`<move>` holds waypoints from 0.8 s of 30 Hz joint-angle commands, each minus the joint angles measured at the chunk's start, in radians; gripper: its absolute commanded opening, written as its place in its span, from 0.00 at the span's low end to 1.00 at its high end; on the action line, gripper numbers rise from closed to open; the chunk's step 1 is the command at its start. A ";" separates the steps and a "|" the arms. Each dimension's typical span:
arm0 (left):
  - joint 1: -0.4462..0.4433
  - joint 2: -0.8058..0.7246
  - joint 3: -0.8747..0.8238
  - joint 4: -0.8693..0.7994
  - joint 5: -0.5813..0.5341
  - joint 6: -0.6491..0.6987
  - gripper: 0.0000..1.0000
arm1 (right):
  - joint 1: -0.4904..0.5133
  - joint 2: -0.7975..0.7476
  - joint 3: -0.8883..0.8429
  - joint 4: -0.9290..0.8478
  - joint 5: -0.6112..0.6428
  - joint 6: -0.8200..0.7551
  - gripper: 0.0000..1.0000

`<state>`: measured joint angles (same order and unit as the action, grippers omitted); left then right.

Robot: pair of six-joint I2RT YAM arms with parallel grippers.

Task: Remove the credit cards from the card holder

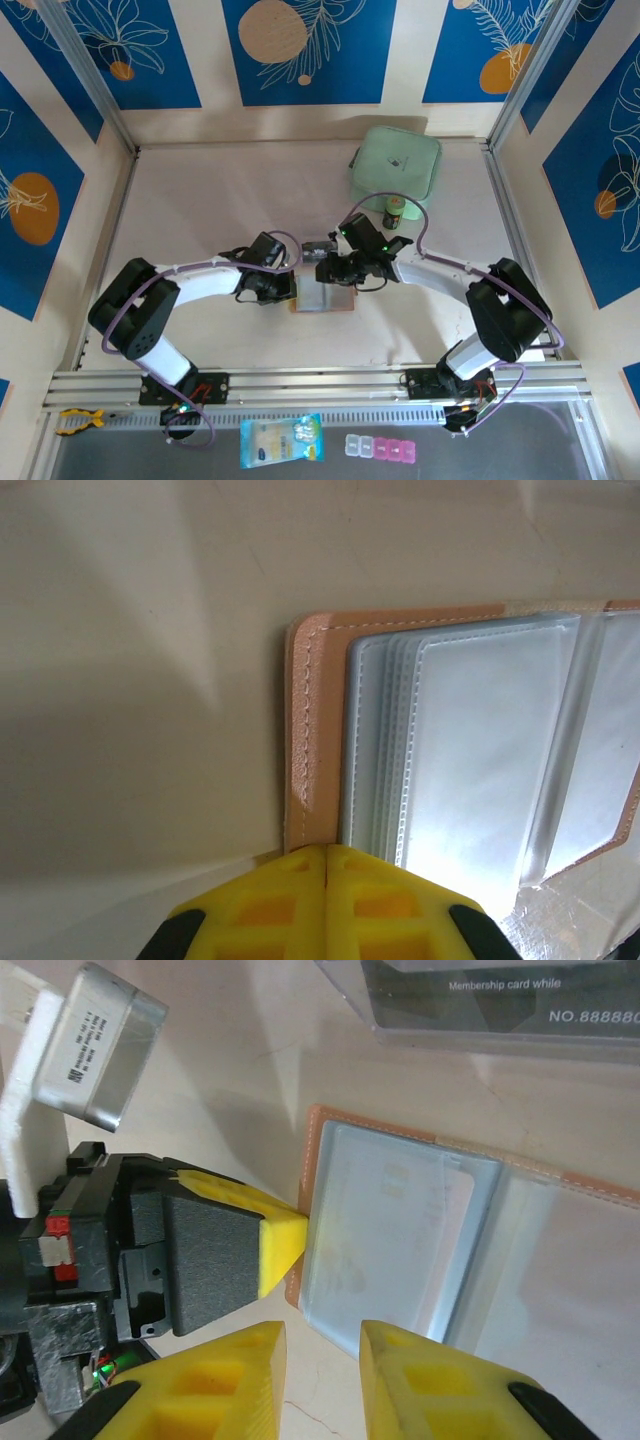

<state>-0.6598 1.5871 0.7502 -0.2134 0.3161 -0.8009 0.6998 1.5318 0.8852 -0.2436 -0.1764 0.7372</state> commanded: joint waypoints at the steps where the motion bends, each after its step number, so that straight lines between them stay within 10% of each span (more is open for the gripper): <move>1: -0.008 0.000 0.024 -0.040 -0.025 0.031 0.02 | 0.010 0.027 0.002 0.017 -0.036 0.023 0.26; 24: -0.006 0.013 0.009 -0.030 -0.017 0.035 0.02 | 0.053 0.148 0.044 0.049 -0.072 0.059 0.37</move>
<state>-0.6598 1.5871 0.7509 -0.2176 0.3088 -0.7826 0.7464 1.6623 0.9009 -0.1940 -0.2214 0.7795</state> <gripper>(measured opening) 0.060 0.375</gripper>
